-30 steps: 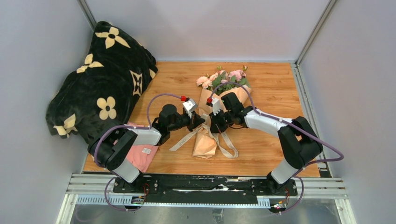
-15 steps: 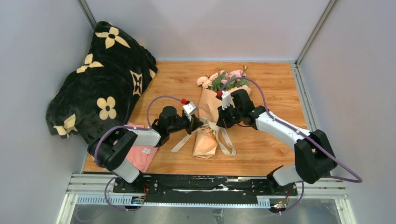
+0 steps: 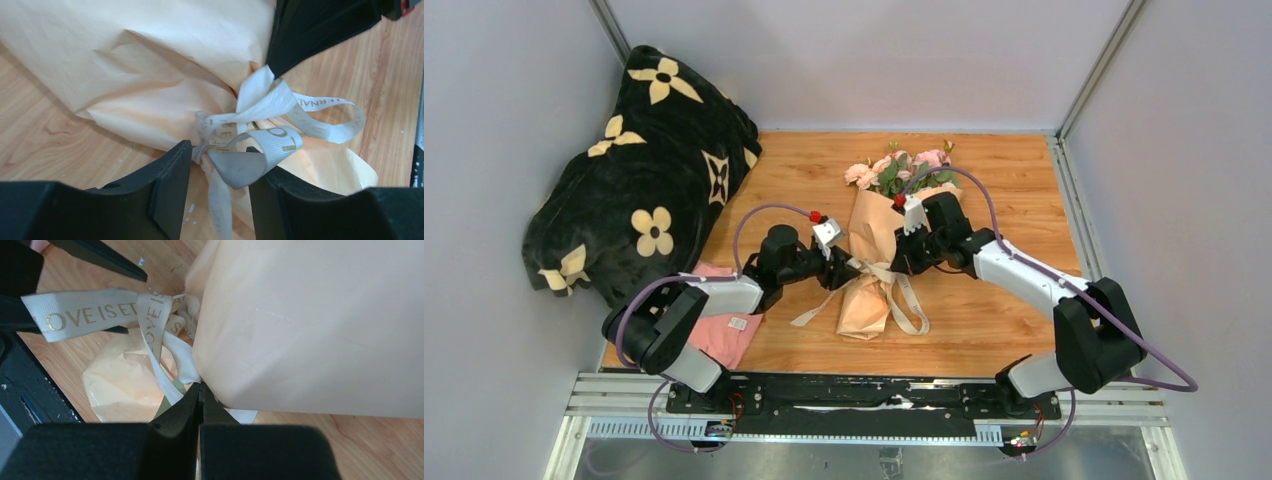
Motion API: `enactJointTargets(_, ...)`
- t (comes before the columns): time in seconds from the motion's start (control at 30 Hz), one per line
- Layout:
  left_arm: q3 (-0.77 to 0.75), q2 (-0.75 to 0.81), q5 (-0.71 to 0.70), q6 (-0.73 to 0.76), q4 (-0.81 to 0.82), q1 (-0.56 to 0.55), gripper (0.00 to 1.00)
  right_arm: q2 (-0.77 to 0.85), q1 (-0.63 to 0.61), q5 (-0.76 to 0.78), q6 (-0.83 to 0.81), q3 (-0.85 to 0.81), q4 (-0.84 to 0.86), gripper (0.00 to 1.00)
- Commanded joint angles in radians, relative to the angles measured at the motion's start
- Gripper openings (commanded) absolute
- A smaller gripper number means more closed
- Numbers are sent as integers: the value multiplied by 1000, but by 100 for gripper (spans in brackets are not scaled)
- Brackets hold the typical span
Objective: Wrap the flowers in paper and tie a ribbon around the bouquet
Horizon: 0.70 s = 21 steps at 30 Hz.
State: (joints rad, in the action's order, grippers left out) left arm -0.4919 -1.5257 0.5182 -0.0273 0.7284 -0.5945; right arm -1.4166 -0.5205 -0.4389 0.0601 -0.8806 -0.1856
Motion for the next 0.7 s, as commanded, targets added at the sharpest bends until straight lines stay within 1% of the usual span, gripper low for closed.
enactJointTargets(0.0,-57,56,86,39,-111,57,54,19,10,-22,9,42,0,0)
enactJointTargets(0.13,-89,75,171,185,-235,89,54,40,10,-24,12,48,-3,0)
enactJointTargets(0.17,-99,77,196,225,-266,97,55,41,10,-25,12,46,-5,0)
enactJointTargets(0.2,-113,81,230,285,-296,101,59,44,10,-28,11,46,-7,0)
enactJointTargets(0.27,-137,91,322,445,-371,107,66,47,12,-32,13,48,-6,0)
enactJointTargets(0.3,-147,97,360,549,-419,107,69,46,11,-32,13,48,-6,0)
enactJointTargets(0.37,-162,112,425,737,-506,107,71,44,11,-31,14,46,-6,0)
enactJointTargets(0.43,-188,127,472,856,-591,105,73,42,10,-32,16,45,-4,0)
enactJointTargets(0.5,-220,143,491,974,-690,94,74,44,11,-34,18,46,2,0)
enactJointTargets(0.53,-242,153,483,1080,-797,83,74,43,10,-36,20,49,5,0)
enactJointTargets(0.57,-260,162,472,1266,-917,64,75,41,10,-39,22,51,8,0)
enactJointTargets(0.6,-274,168,456,1343,-985,46,75,38,11,-41,23,54,12,0)
enactJointTargets(0.63,-276,174,453,1331,-985,33,75,36,11,-45,24,54,15,0)
enactJointTargets(0.67,-274,176,455,1256,-935,29,75,33,10,-47,25,54,16,0)
